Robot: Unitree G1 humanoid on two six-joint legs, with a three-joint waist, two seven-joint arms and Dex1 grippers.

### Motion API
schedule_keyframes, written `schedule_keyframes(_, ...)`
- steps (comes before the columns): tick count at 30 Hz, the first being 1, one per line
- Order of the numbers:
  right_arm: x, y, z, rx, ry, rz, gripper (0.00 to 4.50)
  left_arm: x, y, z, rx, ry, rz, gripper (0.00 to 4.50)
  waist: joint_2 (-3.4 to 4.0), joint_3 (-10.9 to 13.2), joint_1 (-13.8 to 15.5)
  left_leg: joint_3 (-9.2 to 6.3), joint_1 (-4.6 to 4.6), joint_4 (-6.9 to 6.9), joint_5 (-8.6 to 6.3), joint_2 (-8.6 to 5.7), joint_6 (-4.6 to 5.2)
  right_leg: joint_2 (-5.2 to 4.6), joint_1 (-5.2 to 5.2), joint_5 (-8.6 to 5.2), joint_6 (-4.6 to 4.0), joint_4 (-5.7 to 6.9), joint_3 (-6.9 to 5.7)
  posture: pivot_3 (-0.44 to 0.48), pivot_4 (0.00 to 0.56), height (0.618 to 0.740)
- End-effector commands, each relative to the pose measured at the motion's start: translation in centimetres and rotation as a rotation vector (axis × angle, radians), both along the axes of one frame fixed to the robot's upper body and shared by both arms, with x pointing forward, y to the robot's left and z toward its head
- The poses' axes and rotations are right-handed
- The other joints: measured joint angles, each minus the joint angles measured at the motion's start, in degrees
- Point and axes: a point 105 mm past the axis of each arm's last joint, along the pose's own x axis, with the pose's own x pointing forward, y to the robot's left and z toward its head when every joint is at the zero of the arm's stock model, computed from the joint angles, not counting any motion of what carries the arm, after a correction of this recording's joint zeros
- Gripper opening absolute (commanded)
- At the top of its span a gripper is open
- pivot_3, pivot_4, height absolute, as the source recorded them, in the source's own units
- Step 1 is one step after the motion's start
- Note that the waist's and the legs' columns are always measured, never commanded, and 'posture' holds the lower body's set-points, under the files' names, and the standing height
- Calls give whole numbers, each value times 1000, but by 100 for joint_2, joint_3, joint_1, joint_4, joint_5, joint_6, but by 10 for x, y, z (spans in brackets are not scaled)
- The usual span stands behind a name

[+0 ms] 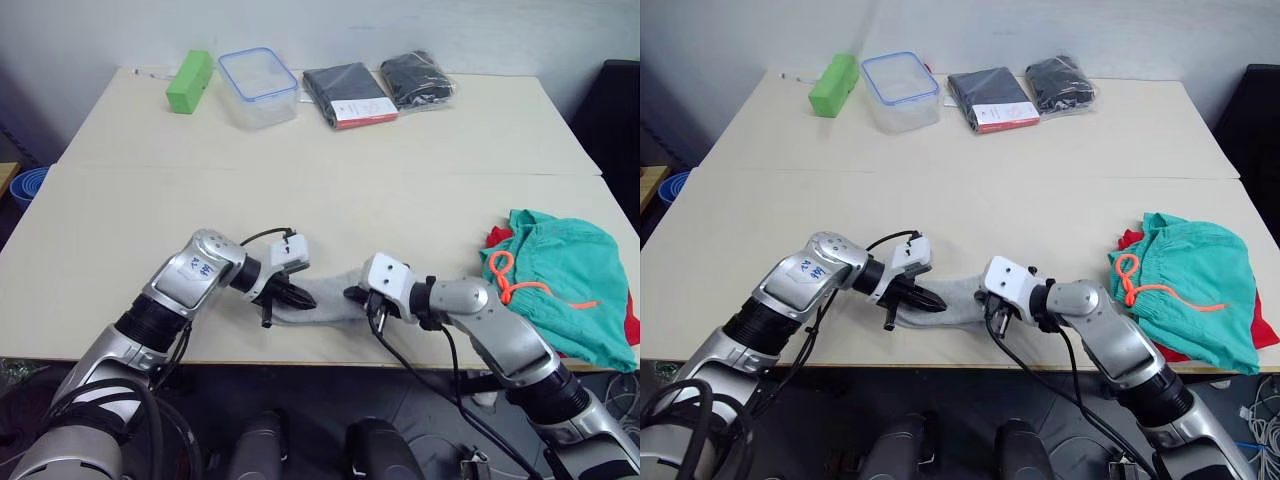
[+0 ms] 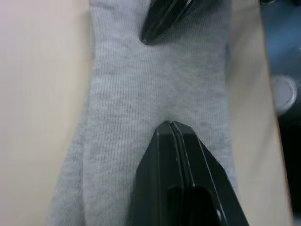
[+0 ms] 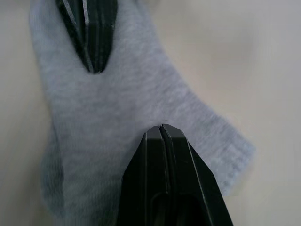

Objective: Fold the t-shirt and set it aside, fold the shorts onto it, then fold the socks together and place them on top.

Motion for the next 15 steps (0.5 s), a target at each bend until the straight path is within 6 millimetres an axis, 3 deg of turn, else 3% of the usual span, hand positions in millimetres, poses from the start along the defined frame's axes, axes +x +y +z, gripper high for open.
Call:
schedule_keyframes(1, -11, -17, -6, -62, 17, -3, 0, 9, 35, -26, 140, -5, 101, 16, -3, -3, -1, -2, 4, 1, -1, 2, 1, 1, 9, 0, 0, -8, -2, 0, 150, 740)
schedule_keyframes(6, -26, -40, -7, -77, 45, -52, 0, 2, 55, -28, 156, 8, 117, 16, -22, -37, -33, -3, 25, -18, -8, 8, -4, 2, 29, 0, 0, -26, -4, 0, 150, 740)
schedule_keyframes(9, -33, -47, 2, -25, 51, -88, 0, -1, 56, -26, 130, 12, 132, 16, -21, -42, -37, 4, 63, -47, -10, 9, -9, 2, 50, -2, -5, -32, 0, 0, 150, 740)
schedule_keyframes(15, -38, -31, 28, 118, 20, -69, 0, -2, 40, -22, 61, 8, 147, 16, -18, -43, -34, 4, 72, -54, -26, 14, 9, 4, 60, -4, -8, -37, 1, 0, 150, 740)
